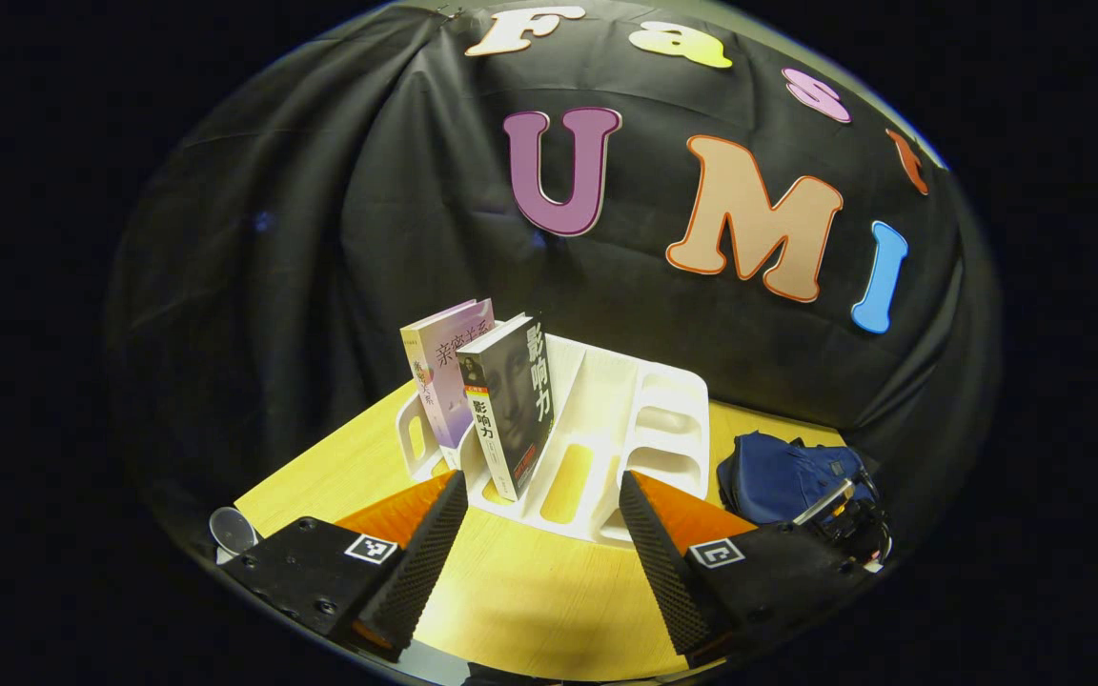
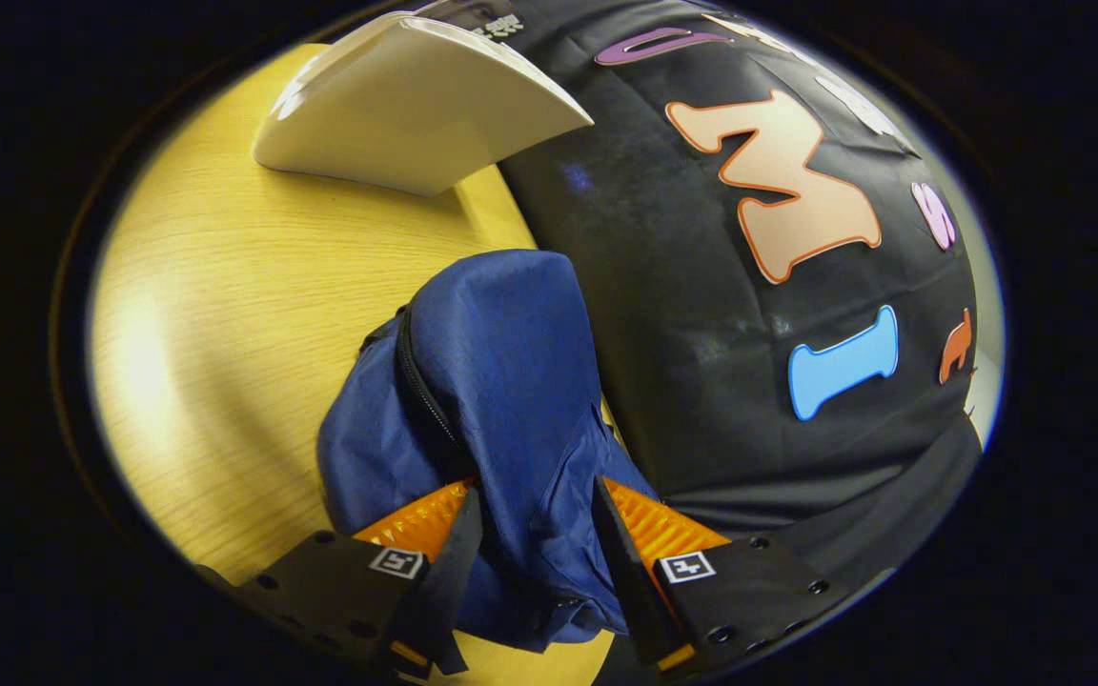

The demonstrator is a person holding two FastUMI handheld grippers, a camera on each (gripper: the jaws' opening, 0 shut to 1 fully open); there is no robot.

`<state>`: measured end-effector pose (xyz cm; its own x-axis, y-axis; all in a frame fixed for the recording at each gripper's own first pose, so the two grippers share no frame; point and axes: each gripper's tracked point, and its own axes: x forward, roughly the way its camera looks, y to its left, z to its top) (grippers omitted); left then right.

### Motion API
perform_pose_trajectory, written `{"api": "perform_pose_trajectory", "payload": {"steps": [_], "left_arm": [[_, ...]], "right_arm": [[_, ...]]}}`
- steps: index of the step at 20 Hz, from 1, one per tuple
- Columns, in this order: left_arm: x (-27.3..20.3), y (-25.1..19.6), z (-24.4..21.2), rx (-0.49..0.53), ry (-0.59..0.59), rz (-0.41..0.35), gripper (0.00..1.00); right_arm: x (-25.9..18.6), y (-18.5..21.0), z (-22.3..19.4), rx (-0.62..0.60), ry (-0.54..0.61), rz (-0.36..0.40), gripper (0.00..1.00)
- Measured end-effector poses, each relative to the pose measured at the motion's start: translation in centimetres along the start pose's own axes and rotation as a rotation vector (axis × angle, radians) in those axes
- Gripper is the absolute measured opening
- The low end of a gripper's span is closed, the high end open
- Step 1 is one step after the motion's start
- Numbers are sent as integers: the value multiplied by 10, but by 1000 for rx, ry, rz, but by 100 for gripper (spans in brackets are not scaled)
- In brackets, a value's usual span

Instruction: Open the schoolbag, grab two books from the bookshelf and put them into the schoolbag.

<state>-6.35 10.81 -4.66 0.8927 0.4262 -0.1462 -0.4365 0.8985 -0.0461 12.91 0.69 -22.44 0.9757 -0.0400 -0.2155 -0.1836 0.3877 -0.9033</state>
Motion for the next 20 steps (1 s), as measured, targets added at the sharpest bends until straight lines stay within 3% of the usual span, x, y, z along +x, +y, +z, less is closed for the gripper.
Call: {"api": "perform_pose_trajectory", "payload": {"steps": [5, 6, 7, 9, 10, 14, 15, 16, 17, 18, 20], "left_arm": [[2, -4, -3, -7, 10, -1, 95], [2, -5, -3, -6, 12, -1, 95], [3, -6, -4, -5, 14, -2, 95], [2, -8, -4, -4, 20, -3, 95], [2, -9, -4, -3, 23, -4, 95], [2, -14, -6, -8, 29, -13, 95], [3, -15, -6, -8, 32, -15, 95], [3, -15, -5, -8, 33, -15, 95], [5, -15, -5, -7, 34, -15, 95], [6, -15, -2, -8, 33, -16, 91], [11, -13, 2, -10, 29, -16, 95]], "right_arm": [[9, -5, 5, 38, -6, -35, 69], [7, -8, 10, 41, -13, -57, 59], [15, -9, 11, 41, -16, -64, 23], [25, -6, 8, 52, 5, -57, 21], [28, -6, 7, 61, 14, -59, 33], [40, -10, 8, 74, 26, -83, 34], [41, -9, 10, 71, 26, -89, 21], [47, -9, 9, 71, 25, -91, 29], [48, -8, 9, 75, 31, -86, 25], [49, -3, 9, 86, 36, -62, 0], [51, -8, 8, 77, 49, -91, 6]]}}
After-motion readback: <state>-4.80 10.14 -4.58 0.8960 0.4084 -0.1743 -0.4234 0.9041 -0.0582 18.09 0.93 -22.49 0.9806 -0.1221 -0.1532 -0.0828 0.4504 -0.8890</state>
